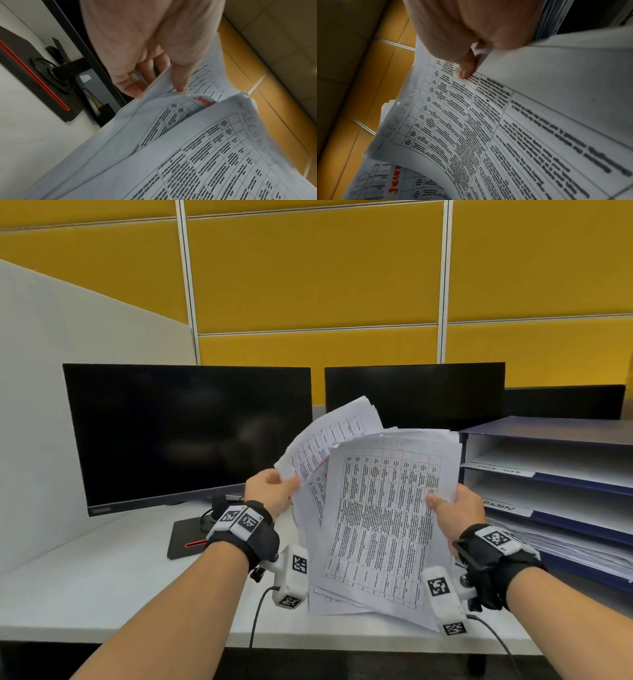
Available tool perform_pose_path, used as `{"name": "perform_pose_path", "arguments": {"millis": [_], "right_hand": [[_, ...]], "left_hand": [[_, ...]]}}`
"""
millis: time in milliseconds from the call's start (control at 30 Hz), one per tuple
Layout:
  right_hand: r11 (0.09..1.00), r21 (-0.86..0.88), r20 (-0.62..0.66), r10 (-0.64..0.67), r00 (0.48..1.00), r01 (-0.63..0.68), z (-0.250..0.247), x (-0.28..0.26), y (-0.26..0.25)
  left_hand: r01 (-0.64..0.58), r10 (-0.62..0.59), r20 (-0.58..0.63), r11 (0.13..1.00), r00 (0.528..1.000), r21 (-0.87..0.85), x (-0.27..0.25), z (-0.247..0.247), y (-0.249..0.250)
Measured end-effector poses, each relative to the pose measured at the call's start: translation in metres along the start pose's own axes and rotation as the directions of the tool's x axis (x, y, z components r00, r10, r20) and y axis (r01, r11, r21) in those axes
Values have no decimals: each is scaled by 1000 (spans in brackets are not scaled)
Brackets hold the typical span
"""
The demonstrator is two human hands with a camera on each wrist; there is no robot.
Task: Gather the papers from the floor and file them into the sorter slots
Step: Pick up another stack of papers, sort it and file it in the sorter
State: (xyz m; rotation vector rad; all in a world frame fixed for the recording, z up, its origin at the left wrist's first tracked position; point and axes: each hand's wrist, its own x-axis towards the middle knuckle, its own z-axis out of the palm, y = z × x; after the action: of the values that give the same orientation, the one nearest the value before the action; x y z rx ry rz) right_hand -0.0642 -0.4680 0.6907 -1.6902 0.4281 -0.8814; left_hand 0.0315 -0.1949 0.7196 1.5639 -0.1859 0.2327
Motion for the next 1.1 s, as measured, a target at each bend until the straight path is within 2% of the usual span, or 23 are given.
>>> {"name": "perform_pose_path", "arguments": {"millis": [67,167,233,333,467,667,733,800,867,900,933,1100], "right_hand": [[1000,18,23,-9,1000,8,-1,-2,-1],[999,21,52,-26,998,25,-4,-5,-3],[999,33,74,-44,996,42,-5,-8,-5],[996,0,94,-86,992,87,0,-9,-9],[994,-18,101,-103,990,105,7,-11,-14],[995,-27,98,-94,991,97,8,-14,-11],[996,-31,81,-76,994,79,7,-13,-10],[997,-47,58,-60,996,63,7,-12,-8],[997,-60,28,-49,998,51,6,-12,-6],[997,-64,15,-42,999,43,5,-12,-6],[997,-63,5,-34,999,34,4,-12,-6],[999,-54,-5,-4,1000,3,-3,-14,-9]], "left_hand": [[22,-21,18,1000,1000,-6,-2,1,-8],[30,-37,-97,997,995,-74,0,2,-10],[28,-45,-127,991,991,-134,2,3,-8],[10,-32,-79,967,996,-256,-2,12,0],[9,-57,-95,895,994,-447,-10,27,10],[78,-107,-18,823,994,-563,-11,32,10],[56,-94,-49,857,994,-512,-8,29,9],[29,-106,-145,892,984,-452,0,23,9],[25,-104,-273,960,956,-280,8,12,8],[63,-125,-299,976,946,-209,12,8,8],[95,-141,-328,983,934,-154,16,3,7],[92,-91,-437,996,895,-21,14,-15,7]]}}
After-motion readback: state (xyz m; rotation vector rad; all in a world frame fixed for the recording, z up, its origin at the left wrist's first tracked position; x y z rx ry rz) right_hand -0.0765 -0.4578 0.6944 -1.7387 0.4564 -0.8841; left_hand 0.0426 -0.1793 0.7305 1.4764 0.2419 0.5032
